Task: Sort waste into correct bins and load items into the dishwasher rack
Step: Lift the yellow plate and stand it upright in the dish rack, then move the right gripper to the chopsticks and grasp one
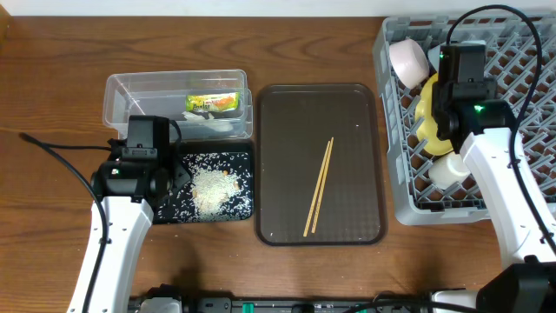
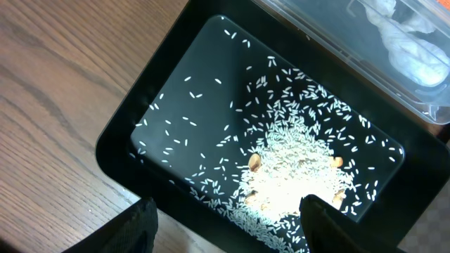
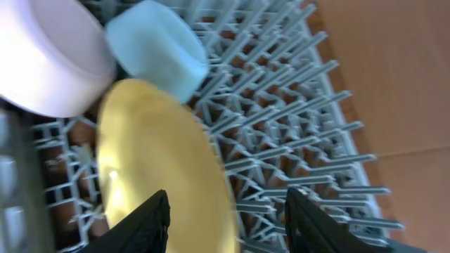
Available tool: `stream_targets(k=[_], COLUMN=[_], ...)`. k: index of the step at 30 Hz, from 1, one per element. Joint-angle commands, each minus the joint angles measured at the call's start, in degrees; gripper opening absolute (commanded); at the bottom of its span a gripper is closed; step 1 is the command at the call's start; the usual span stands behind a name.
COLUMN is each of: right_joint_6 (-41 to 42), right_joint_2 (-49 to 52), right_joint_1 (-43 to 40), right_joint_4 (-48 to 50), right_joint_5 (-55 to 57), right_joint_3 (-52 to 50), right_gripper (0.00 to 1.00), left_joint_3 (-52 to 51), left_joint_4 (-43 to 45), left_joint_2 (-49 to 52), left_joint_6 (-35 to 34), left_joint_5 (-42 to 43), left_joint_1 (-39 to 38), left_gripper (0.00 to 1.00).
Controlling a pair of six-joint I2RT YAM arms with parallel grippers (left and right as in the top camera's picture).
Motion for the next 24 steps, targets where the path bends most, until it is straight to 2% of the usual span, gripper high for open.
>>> stream_targets(k=[1,3,6,9,17,21,24], right_joint_6=[3.48,4.15,9.79,13.03,21.99,27.15,28.09], right_joint_2=[-1.92,-3.50,-4.94,-4.48,-0.90,0.76,1.86], right_joint_1=[1.31,2.25,4.17,7.08,18.16,22.36,24.94], right_joint_4=[-0.13,-0.52,-2.03,-4.74,-9.81,-5.33,0.13], right_joint_5=[-9.60,-18.43,-30.56,-38.32,-39.69,-39.67,-39.65], right_joint_3=[-0.22,-0.22,-0.24,-0.55,-9.77,-16.83,-20.48], right_gripper=[0.50,0.50,0.50,0.49,0.44,0.43,0.43], left_joint_3=[0.24,0.24,0.24,0.15,0.02,-0.02,-0.02], left_joint_4=[-0.07,-0.04,-0.07,-0.04,0.00,0.00,0.00], left_joint_2=[-0.33,-0.33,-0.33,-0.33,-0.33,-0.33,-0.33], left_joint_6=[-0.44,-0.44,-0.44,-0.44,-0.44,-0.44,-0.44], left_joint_5=[0.11,0.11,0.11,0.11,0.11,0.11,0.11], left_joint_1=[0.28,0.28,0.28,0.28,0.28,0.28,0.28], left_gripper=[0.68,0.67,0.68,0.68,0.68,0.68,0.68])
